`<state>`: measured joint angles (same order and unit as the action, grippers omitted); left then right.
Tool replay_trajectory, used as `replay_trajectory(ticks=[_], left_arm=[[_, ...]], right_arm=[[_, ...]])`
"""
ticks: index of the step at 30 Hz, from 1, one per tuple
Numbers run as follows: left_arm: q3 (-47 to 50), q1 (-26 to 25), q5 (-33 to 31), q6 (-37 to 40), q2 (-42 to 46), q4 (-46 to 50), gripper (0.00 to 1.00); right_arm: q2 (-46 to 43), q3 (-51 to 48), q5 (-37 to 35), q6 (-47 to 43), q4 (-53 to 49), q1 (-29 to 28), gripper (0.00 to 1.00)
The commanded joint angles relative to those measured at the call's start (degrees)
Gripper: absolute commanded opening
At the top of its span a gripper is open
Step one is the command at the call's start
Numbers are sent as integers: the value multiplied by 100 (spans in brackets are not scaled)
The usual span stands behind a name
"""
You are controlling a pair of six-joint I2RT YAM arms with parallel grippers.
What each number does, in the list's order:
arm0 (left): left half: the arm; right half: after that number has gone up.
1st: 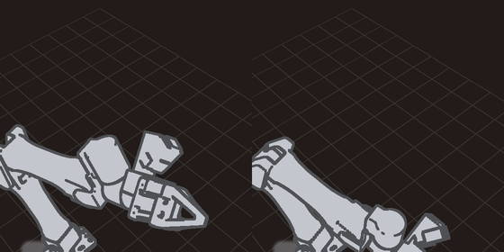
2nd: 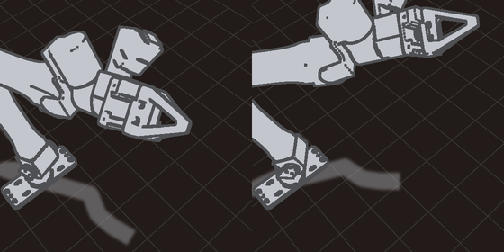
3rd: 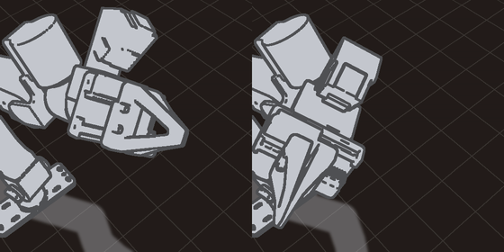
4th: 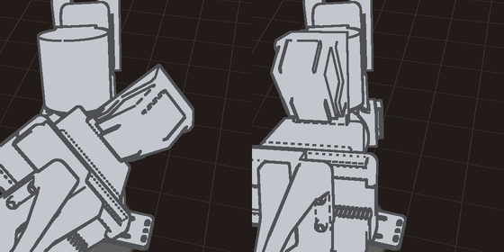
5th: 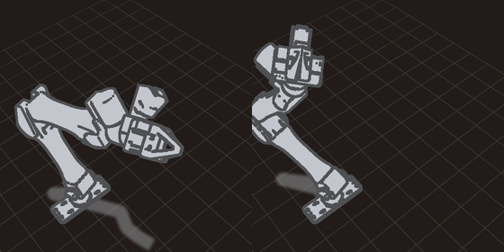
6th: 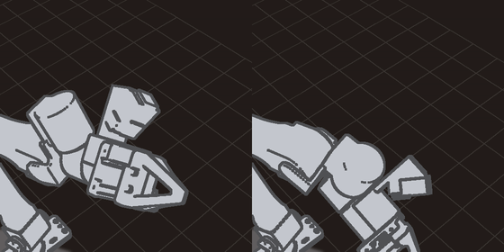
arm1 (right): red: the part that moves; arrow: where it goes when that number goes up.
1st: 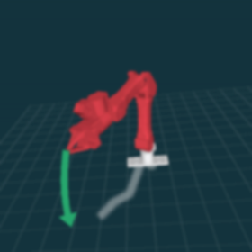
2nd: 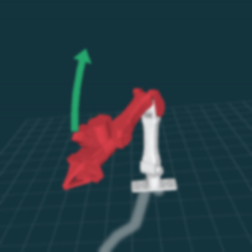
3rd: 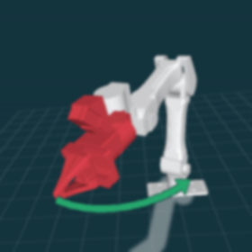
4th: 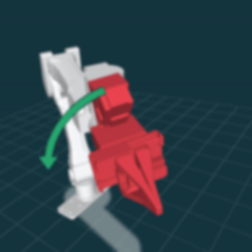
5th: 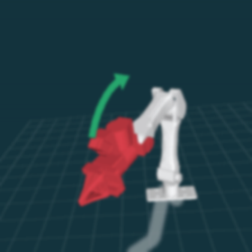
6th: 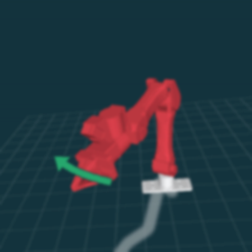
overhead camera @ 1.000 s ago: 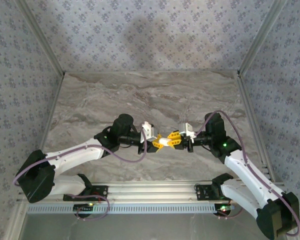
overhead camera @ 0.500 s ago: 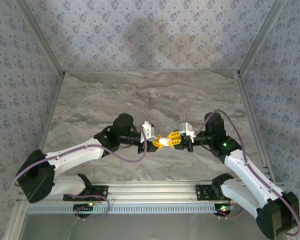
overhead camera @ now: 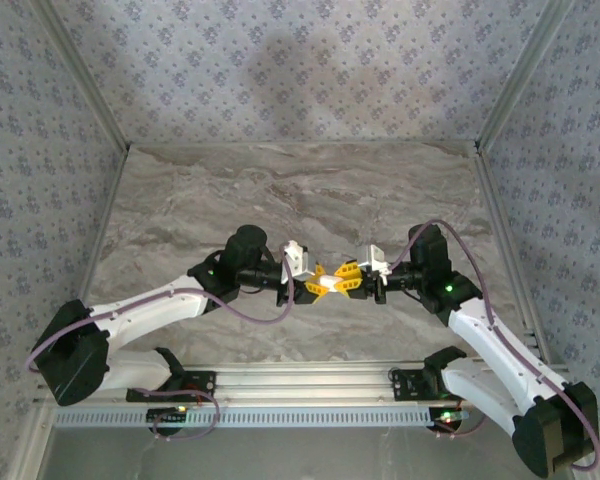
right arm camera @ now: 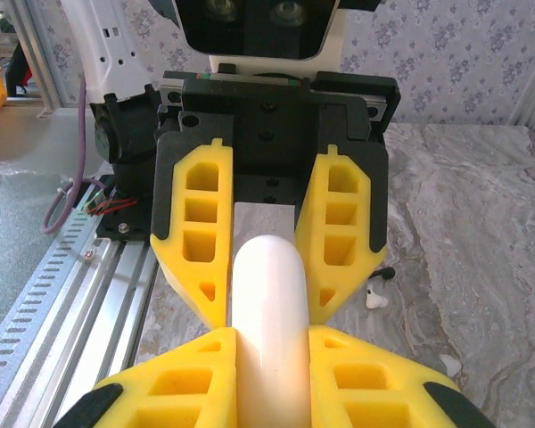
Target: Insert wireless bluetooth earbuds into charging case
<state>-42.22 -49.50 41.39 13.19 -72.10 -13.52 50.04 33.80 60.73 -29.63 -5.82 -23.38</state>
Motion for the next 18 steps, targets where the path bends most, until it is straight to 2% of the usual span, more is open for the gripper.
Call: replay_trajectory(ticks=[1,12,18], left_arm=[[-199,6,203,-19,13,-68,31],[-185,0,202,96,-99,165,35],[-186,-8,212,96,-94,113,30]], right_arm=[[-3,159,71,-104,-81,-27,20],[-77,197,71,-58,-14,-1,20],[-64,199,79,-45,-3,0,20]])
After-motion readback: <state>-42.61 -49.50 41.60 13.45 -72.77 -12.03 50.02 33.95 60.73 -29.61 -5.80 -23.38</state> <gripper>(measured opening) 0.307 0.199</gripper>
